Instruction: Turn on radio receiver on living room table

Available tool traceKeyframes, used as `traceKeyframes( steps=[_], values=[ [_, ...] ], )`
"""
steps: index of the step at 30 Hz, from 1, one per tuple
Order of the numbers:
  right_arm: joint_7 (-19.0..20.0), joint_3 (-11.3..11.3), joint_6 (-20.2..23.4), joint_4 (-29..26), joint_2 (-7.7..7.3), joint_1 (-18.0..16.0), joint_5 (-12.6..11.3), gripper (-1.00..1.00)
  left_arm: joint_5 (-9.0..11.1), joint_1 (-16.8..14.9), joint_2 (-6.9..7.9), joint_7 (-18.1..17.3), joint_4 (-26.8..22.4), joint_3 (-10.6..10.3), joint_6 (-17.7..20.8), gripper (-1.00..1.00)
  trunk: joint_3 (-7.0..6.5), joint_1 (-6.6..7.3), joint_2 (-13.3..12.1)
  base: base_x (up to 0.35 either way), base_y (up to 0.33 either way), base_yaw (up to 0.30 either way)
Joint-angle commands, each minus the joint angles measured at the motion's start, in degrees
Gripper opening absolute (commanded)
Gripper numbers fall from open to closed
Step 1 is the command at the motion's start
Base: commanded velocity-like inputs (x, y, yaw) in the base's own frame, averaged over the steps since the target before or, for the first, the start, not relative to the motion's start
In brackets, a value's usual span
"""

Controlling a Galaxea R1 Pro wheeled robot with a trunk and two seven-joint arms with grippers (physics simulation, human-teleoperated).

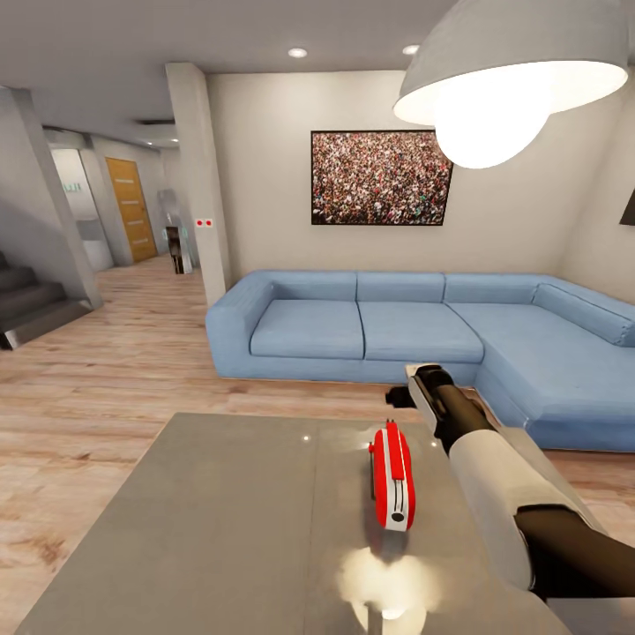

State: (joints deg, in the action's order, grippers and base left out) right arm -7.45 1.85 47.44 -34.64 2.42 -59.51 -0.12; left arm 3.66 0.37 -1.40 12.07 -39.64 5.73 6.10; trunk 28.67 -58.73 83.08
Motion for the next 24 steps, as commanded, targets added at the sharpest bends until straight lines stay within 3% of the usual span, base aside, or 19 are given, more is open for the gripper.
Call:
traceKeyframes(
  steps=[1,9,13,18,24],
  values=[
    [0.0,0.0,0.0,0.2,0.04,0.0,0.0,1.00,0.0,0.0,0.00,-0.1,0.0,0.0,0.0,1.00,0.00,0.00,0.0,0.000,0.000,0.000],
    [0.6,0.0,0.2,2.0,0.59,-0.2,-0.2,1.00,0.7,0.0,-0.04,-0.5,-0.3,0.0,-0.2,1.00,0.00,0.00,0.0,0.000,0.000,0.000],
    [0.9,-0.1,0.2,2.1,0.64,-0.2,-0.4,1.00,0.7,0.0,-0.07,-0.5,-0.5,0.0,-2.3,1.00,0.00,0.00,0.0,0.000,0.000,0.000],
    [4.3,0.0,0.3,2.2,0.65,-0.2,-2.2,1.00,0.6,0.0,-0.06,-0.5,-0.4,0.1,-4.7,1.00,0.90,-1.10,2.0,0.000,0.000,0.000],
    [5.3,0.0,0.3,2.2,0.58,-0.2,-2.6,1.00,0.6,0.0,-0.39,-0.1,-0.4,0.0,-5.1,1.00,1.97,-2.42,4.4,0.000,0.000,0.000]
  ],
)
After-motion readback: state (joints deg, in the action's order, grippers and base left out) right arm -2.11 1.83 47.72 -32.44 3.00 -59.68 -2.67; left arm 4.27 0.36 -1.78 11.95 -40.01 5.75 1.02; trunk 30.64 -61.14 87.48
